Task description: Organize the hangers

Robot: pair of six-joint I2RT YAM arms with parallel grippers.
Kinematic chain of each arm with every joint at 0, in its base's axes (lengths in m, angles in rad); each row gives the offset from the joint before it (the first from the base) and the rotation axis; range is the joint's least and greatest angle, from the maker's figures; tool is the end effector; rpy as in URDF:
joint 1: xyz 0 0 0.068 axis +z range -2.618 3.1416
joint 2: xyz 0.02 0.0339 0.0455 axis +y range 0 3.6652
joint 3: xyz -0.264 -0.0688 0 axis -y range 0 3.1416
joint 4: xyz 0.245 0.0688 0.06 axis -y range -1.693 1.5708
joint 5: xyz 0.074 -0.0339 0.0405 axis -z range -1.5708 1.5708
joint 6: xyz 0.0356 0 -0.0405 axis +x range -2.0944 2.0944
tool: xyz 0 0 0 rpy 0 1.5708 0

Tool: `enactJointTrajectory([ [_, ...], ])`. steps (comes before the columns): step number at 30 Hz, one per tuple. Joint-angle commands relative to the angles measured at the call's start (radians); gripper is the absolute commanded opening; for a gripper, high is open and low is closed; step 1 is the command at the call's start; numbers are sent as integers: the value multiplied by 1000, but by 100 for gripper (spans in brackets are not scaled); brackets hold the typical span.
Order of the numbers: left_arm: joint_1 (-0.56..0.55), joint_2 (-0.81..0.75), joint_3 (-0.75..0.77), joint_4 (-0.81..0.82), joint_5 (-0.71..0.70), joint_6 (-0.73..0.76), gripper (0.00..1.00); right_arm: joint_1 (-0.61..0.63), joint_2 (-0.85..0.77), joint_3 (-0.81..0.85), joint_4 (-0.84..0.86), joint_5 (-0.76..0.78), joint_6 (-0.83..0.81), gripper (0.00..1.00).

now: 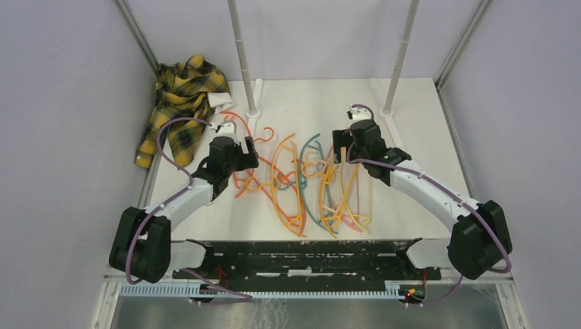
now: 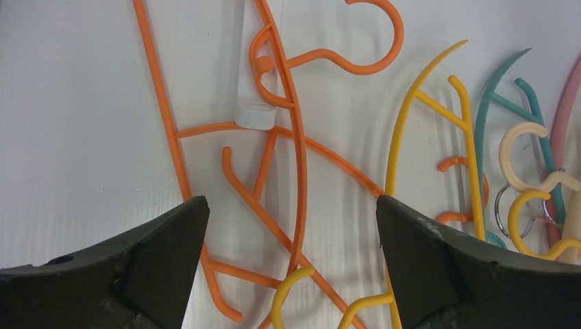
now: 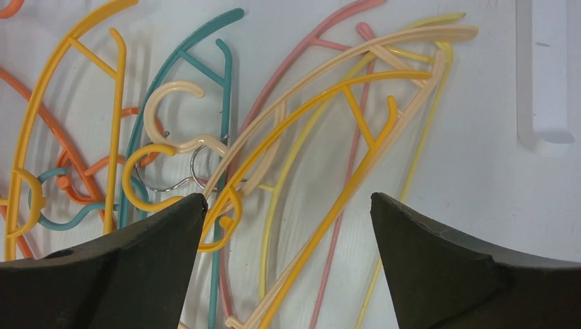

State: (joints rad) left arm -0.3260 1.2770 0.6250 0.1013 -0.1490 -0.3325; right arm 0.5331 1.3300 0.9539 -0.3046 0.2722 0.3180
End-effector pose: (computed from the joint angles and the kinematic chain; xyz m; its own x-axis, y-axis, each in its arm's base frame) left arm 0.2553 -0.0807 0.2081 -0.5328 -0.1606 -0.8308 0.0243 0.9785 -0.2047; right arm 0.2556 0.1397 0.2676 -0.6116 -0.0112 -0.7911 -0.1246 0.9888 0.0823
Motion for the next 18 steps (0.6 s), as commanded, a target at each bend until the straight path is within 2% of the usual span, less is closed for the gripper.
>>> enactJointTrajectory([
  [1, 1, -29, -1, 28, -8, 5, 99, 5, -57, 1, 49, 7, 13, 100],
  [4, 0, -28, -5, 28, -11, 6, 99, 6, -111, -80, 126, -56, -2, 100],
  [7, 1, -22, -7, 30, -12, 3, 99, 12, -98, -83, 122, -106, -8, 100],
  [9, 1, -19, -10, 33, -12, 0, 99, 40, -73, -80, 111, -104, -9, 96],
  [12, 1, -14, -11, 34, -11, 0, 99, 107, -35, -84, 98, -73, 9, 87],
  [15, 1, -14, -16, 34, -15, 0, 99, 179, 10, -90, 91, -53, 35, 68],
  [18, 1, -17, -22, 33, -16, 0, 99, 246, 43, -114, 111, -34, 69, 60],
])
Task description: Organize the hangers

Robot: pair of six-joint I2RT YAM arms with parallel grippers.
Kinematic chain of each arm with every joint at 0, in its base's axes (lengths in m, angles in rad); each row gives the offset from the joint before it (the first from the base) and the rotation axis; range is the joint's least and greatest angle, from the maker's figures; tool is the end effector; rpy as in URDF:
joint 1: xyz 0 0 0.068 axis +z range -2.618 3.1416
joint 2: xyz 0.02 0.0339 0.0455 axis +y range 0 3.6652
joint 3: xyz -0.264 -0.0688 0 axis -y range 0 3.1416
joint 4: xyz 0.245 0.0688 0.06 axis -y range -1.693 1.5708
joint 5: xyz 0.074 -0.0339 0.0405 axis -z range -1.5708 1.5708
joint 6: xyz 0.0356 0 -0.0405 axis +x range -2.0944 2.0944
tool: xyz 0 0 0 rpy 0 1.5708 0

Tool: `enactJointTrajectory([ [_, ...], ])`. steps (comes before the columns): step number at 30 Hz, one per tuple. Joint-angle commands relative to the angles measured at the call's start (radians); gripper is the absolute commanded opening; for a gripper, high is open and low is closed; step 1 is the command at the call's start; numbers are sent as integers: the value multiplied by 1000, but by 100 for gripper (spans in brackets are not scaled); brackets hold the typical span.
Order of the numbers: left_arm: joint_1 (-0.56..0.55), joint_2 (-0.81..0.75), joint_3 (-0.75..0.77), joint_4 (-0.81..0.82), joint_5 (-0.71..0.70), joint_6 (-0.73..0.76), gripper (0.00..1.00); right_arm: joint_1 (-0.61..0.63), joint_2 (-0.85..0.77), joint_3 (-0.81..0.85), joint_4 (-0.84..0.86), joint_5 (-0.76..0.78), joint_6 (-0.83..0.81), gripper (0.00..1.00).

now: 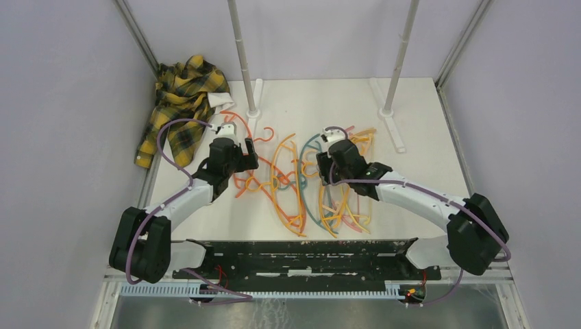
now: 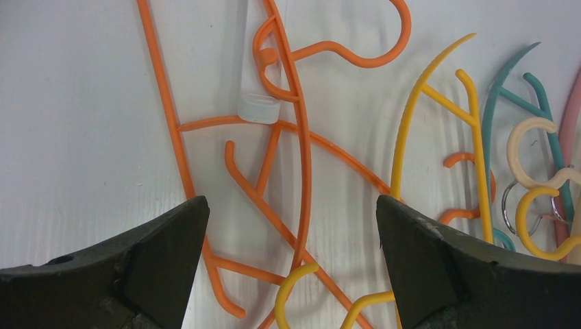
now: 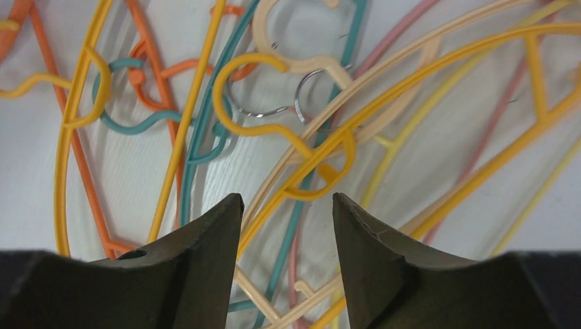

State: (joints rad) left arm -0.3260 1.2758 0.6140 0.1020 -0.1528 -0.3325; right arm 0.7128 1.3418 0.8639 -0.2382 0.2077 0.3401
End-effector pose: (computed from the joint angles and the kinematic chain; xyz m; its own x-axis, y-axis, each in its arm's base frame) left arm 0.2536 -0.0800 0.2049 -0.5389 -0.1583 -0.8273 0.0195 0.9796 -0.2002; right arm 0.2222 0.1823 0.2398 -0.6424 -0.1238 -0.7563 -0.3266 0.9370 0.1240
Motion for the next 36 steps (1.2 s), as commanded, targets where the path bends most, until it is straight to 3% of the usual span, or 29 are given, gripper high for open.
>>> enactJointTrajectory([
  [1, 1, -17, -12, 33, -13, 0, 99, 86, 44, -30, 49, 32, 58, 58],
  [8, 1, -19, -17, 24, -22, 6, 99, 217, 124, -28, 22, 92, 121, 49],
  [21, 0, -28, -28, 21, -27, 9, 99, 289, 99, -102, -31, 165, 228, 41],
  [36, 1, -35, -44, 25, -28, 6, 99, 422, -39, -82, -204, 297, 293, 48],
])
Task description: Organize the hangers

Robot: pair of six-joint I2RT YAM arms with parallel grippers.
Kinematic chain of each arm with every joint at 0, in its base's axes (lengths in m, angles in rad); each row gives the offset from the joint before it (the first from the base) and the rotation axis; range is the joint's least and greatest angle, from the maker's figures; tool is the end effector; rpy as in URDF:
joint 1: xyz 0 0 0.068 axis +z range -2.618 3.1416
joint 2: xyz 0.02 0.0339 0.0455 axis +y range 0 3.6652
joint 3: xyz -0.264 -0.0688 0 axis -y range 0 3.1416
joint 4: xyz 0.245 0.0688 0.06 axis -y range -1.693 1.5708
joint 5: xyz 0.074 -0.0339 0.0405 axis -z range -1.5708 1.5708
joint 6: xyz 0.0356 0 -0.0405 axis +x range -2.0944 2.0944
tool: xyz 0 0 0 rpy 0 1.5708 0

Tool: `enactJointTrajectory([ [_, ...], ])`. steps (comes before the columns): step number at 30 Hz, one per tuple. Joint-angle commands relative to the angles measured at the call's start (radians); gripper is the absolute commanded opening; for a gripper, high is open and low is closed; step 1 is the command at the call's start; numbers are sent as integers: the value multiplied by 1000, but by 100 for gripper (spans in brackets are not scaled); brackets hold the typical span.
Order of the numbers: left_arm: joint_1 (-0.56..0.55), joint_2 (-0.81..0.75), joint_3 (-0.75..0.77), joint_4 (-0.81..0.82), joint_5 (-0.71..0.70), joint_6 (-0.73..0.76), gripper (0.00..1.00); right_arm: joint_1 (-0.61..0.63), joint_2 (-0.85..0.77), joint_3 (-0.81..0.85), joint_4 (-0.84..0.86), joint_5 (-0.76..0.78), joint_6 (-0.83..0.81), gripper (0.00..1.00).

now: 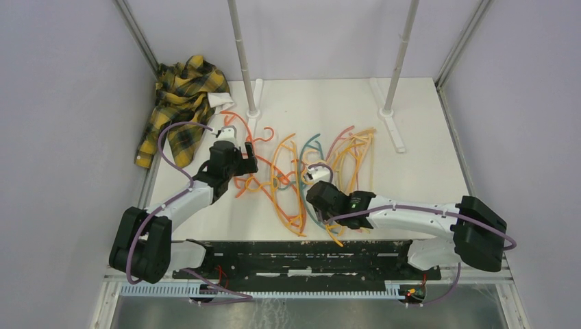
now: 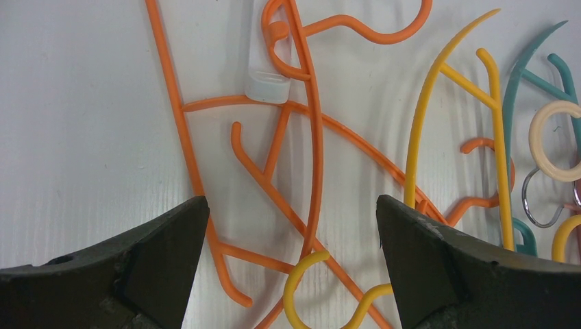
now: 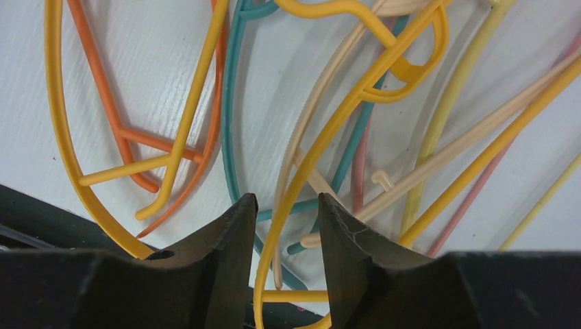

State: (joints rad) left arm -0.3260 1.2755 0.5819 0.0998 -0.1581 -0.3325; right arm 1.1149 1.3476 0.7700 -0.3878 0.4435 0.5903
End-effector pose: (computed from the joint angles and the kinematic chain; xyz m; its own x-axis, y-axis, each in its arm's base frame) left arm 0.2485 -0.0781 0.1945 -0.5639 -0.1496 -0.8122 0.0091 0.9823 -0.1873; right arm 0.1282 0.2267 0.2002 -0.6923 -0.2700 -0.6692 -0.3829 0.9235 0.0236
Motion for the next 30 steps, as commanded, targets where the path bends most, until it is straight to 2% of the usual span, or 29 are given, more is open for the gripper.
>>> enactJointTrajectory([
  [1, 1, -37, -14, 28, -23, 5, 99, 23, -45, 8, -59, 62, 50, 48],
  [10, 1, -42, -21, 28, -23, 1, 99, 39, 10, -34, -4, 37, 84, 48],
  [16, 1, -45, -22, 26, -23, 0, 99, 39, 43, -45, 11, 46, 93, 43],
  [18, 1, -48, -22, 26, -23, 0, 99, 39, 45, -47, 12, 47, 97, 38],
  [23, 1, -56, -25, 20, -24, 0, 99, 39, 1, -31, -20, 59, 98, 10],
  [25, 1, -59, -25, 16, -28, 1, 99, 40, -38, -14, -51, 62, 95, 3],
  [30, 1, -65, -24, 12, -33, 0, 99, 41, -160, 56, -132, 12, 63, 1],
])
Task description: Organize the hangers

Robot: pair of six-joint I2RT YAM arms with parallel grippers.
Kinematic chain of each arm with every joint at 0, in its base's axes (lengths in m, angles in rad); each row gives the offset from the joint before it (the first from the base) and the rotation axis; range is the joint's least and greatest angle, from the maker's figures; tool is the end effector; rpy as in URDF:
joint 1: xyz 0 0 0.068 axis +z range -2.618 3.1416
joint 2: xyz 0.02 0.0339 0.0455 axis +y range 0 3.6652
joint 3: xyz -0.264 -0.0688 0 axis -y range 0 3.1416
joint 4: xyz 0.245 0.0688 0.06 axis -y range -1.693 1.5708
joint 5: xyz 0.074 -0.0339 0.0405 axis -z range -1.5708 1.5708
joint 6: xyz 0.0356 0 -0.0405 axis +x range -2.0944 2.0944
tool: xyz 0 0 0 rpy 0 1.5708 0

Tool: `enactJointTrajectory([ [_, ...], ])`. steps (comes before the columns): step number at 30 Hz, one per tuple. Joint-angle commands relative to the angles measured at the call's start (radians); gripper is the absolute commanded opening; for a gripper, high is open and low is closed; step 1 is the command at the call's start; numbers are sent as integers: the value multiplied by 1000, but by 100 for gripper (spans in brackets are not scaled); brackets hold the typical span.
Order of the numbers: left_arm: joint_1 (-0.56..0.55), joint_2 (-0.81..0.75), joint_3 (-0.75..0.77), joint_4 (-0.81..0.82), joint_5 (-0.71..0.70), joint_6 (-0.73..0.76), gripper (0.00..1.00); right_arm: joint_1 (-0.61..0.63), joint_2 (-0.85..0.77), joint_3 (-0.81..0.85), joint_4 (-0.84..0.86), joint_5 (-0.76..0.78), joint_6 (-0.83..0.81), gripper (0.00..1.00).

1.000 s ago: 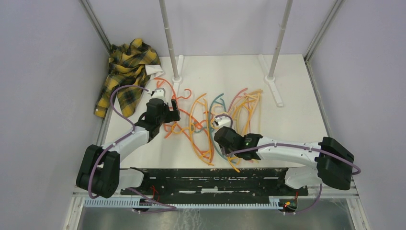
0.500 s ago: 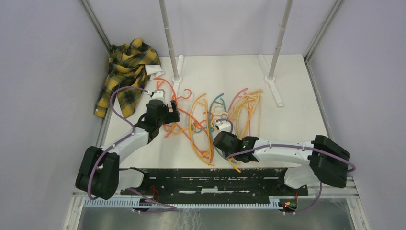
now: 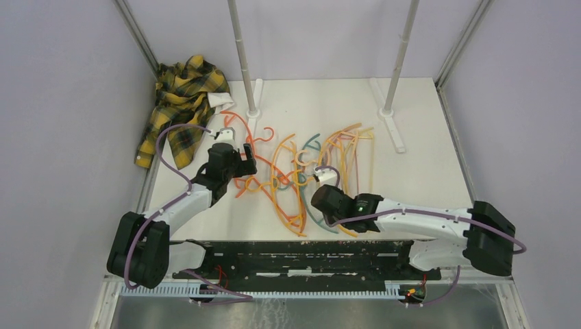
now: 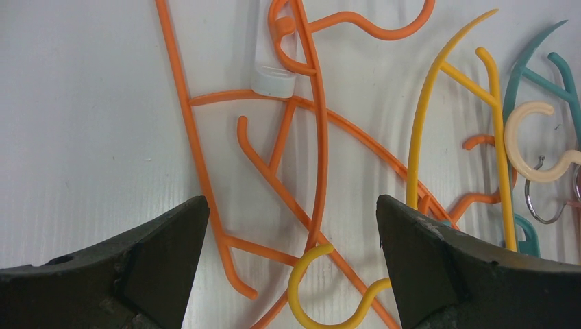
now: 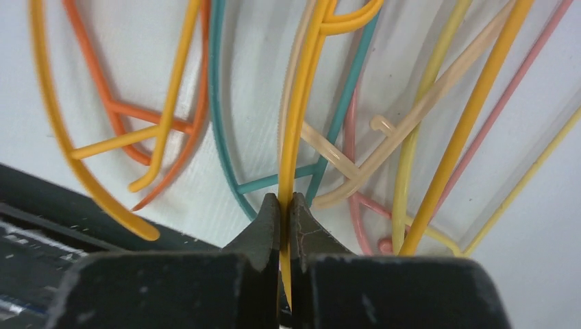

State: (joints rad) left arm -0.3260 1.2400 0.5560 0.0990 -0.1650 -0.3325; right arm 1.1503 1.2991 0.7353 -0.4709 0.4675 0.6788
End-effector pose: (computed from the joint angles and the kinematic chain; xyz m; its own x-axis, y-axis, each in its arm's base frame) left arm 0.2416 -0.0755 0.1946 -0.5552 -0.1522 -0.8177 0.0052 0.9825 -0.1864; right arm 0.1136 0.2147 0.1967 -0.7258 -0.2501 -0.6408 -0.3408 0.9399 0.0192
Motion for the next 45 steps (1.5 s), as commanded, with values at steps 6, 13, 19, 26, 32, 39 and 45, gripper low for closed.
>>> enactJointTrajectory([
  [6, 2, -14, -5, 28, -23, -3, 99, 3, -244, 215, -51, -32, -90, 1],
  [13, 1, 3, 2, 42, -1, -22, 99, -62, -107, 543, 148, -53, -304, 1],
  [19, 1, -13, 4, 39, 21, -35, 100, -261, 91, 783, 297, -273, -277, 1],
  [26, 0, -27, -11, 42, 16, -33, 100, -421, 198, 879, 501, -399, -198, 1],
  [32, 0, -29, -10, 33, 7, -30, 100, -546, 318, 957, 686, -519, -44, 1],
  [39, 0, -34, -7, 19, -9, -20, 100, -614, 420, 1029, 728, -516, 81, 1],
  [45, -1, -41, -4, 15, -1, -21, 100, -650, 492, 1043, 832, -516, 221, 1],
])
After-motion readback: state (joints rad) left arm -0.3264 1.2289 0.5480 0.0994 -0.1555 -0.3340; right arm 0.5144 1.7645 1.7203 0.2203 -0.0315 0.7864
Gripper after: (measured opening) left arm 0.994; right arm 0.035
